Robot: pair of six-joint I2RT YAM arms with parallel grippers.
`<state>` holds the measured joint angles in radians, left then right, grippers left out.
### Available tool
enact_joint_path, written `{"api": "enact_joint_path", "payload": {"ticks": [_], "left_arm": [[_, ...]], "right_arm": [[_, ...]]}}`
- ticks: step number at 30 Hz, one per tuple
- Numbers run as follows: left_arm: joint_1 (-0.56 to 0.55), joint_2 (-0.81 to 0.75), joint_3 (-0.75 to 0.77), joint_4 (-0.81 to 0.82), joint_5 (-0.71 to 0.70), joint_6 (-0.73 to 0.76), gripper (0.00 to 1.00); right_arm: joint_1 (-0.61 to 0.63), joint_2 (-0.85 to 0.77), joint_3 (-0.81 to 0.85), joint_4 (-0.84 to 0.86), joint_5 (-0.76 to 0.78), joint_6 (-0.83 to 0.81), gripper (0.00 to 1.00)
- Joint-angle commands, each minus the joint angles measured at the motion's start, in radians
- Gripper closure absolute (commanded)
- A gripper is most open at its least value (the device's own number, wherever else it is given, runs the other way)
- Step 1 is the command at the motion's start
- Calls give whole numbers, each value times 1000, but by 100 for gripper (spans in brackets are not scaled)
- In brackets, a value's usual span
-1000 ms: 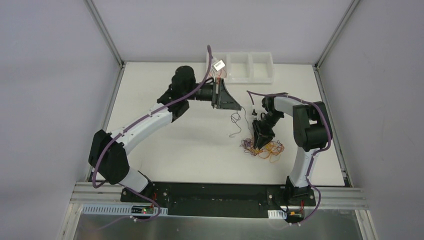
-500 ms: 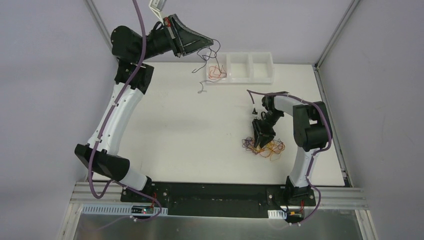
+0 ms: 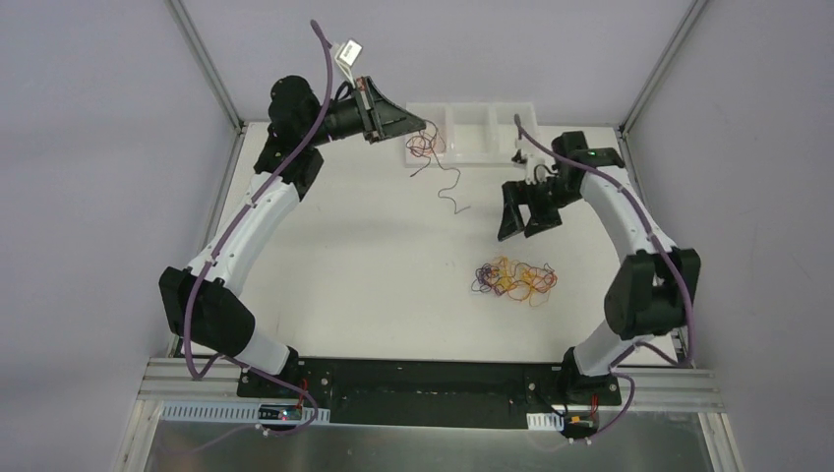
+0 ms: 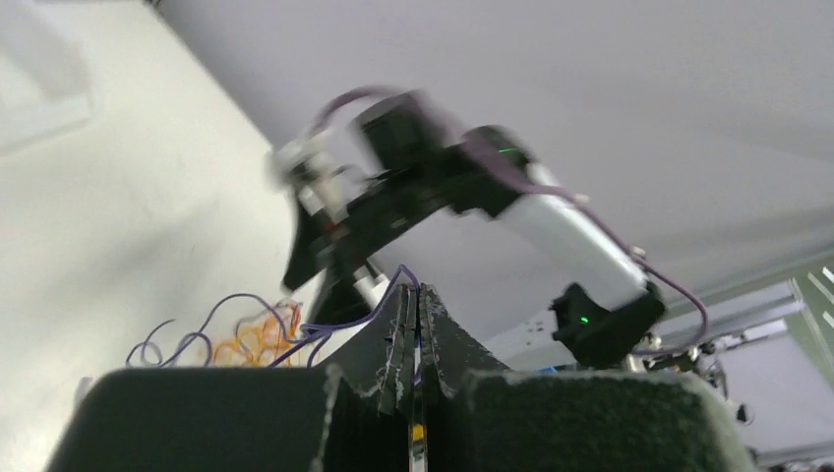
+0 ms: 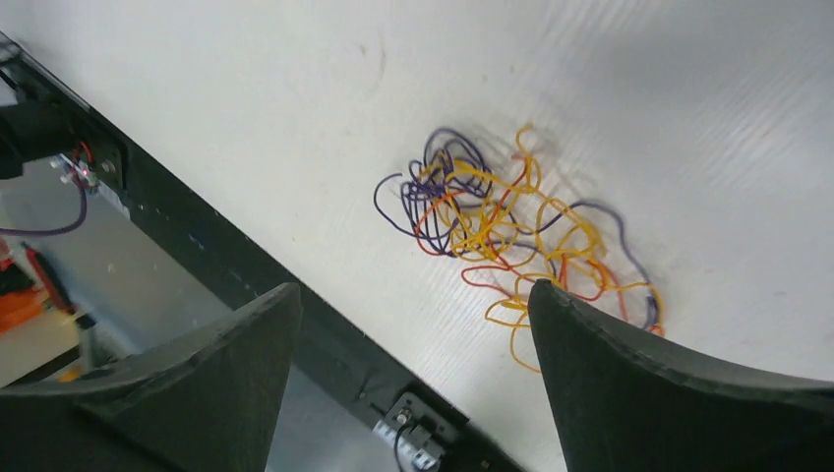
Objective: Untangle the cables
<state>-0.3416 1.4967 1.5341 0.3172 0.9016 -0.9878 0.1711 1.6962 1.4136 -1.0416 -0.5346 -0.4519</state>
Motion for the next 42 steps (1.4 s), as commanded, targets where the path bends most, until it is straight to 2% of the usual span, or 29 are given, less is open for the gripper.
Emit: {"api": "enact_joint_path", "payload": {"ticks": [1,3,7,13,18,23,24,26,30,32,33,34,35,36,40,42], "left_arm": [[-42,-58,-81,-28,-55,19,100],[-69,-52,-107,-44,-57,18,100],[-116,-36,-142,-55,-55,4,100],[-178,-7,-142,-55,-47,-15,100],[-220,9,-138,-49,-49,-23,100],[-238,23,-134,-38,-54,-35,100],[-238,23,-131,-34,-55,-39,100],[-238,25,-124,-27,-55,-47,100],[-236,23,-118,-28,-59,-45,100],[-228,20,-115,-50,-74,-39,100],[-220,19,-115,-61,-82,-42,100],[-212,19,-116,-62,-85,-47,100],[-201,19,-113,-62,-85,-48,100],[-190,18,-109,-65,-86,-46,98],[-107,1,-92,-90,-94,-33,42],[-49,-15,-90,-124,-116,-8,21]], "right_arm": [[-38,-203,109,-67,-123,-150,8],[-36,-266,121,-19,-168,-135,2],[5,-366,109,152,-241,5,1],[163,-437,78,426,-197,272,1],[226,-411,100,504,-167,392,1],[264,-380,129,514,-155,406,3],[270,-374,132,513,-142,403,6],[280,-364,136,515,-102,393,21],[280,-359,136,521,-46,375,61],[280,-360,141,506,-56,350,78],[281,-359,146,492,-65,337,91],[281,-358,151,481,-68,337,100],[280,-359,155,474,-67,339,100],[279,-361,156,468,-66,340,100],[221,-352,168,454,-41,314,100],[162,-325,193,464,-20,304,100]]}}
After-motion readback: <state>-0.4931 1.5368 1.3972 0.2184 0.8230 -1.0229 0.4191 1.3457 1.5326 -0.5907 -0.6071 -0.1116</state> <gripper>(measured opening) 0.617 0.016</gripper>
